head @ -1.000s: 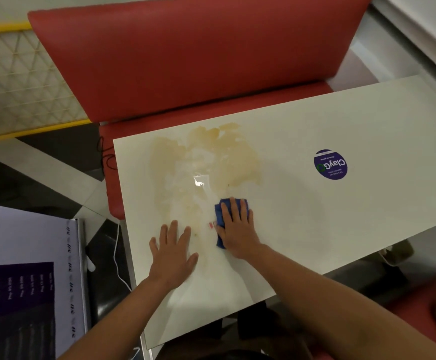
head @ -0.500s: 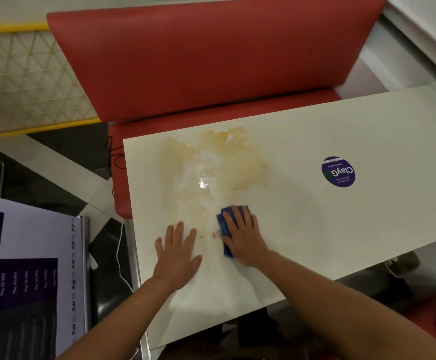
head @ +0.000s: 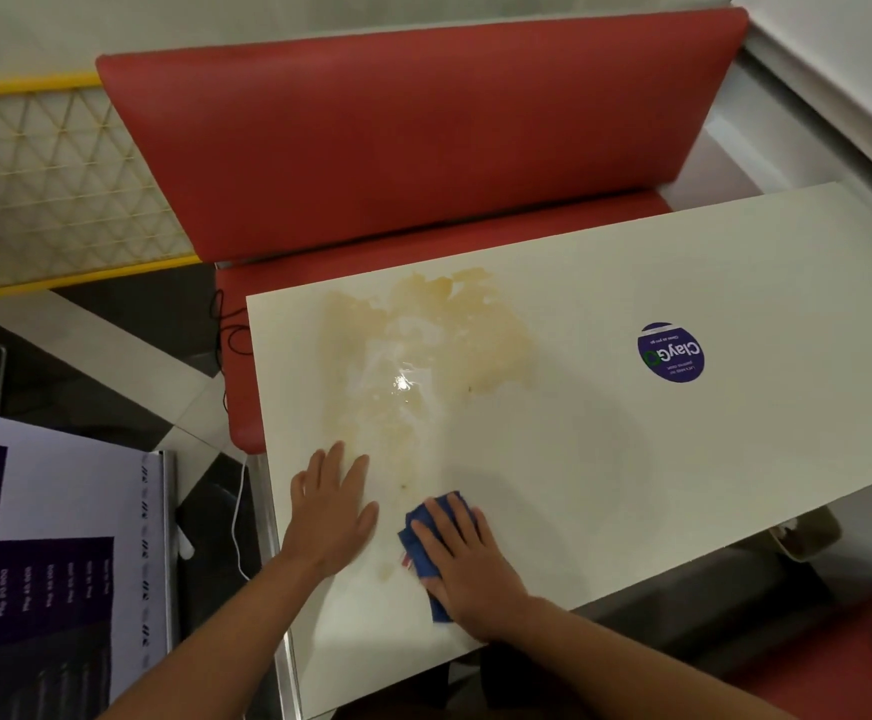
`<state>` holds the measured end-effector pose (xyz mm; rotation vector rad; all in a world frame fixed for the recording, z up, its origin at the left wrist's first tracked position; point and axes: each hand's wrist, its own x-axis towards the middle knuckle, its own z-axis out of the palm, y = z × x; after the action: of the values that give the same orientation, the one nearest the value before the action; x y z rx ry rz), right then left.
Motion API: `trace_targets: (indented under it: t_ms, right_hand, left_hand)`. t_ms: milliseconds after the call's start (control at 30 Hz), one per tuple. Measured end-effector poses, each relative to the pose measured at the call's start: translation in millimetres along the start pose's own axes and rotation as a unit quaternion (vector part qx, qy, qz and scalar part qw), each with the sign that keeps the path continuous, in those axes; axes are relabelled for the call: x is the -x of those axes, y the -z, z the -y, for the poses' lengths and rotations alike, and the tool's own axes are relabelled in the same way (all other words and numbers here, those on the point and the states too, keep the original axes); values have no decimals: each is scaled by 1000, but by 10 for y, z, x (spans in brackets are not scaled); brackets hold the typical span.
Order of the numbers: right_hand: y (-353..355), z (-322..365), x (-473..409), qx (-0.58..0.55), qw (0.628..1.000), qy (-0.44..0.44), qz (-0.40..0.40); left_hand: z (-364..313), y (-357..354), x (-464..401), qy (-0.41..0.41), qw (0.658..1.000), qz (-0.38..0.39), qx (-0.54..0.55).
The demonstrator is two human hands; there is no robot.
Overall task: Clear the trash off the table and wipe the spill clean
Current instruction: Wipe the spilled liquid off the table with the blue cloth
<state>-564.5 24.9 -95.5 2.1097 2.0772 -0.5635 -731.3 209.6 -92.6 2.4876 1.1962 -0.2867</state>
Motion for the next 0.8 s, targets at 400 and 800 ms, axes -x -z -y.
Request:
trace_targets:
  t_ms: [400, 800]
  right_hand:
    - [301, -442, -684, -2, 994, -108, -31]
    - [149, -208, -386, 1, 1000, -3, 1]
  left_hand:
    - [-29, -2, 17, 5, 1000, -6, 5]
    - [36, -10, 6, -5, 1000, 3, -15]
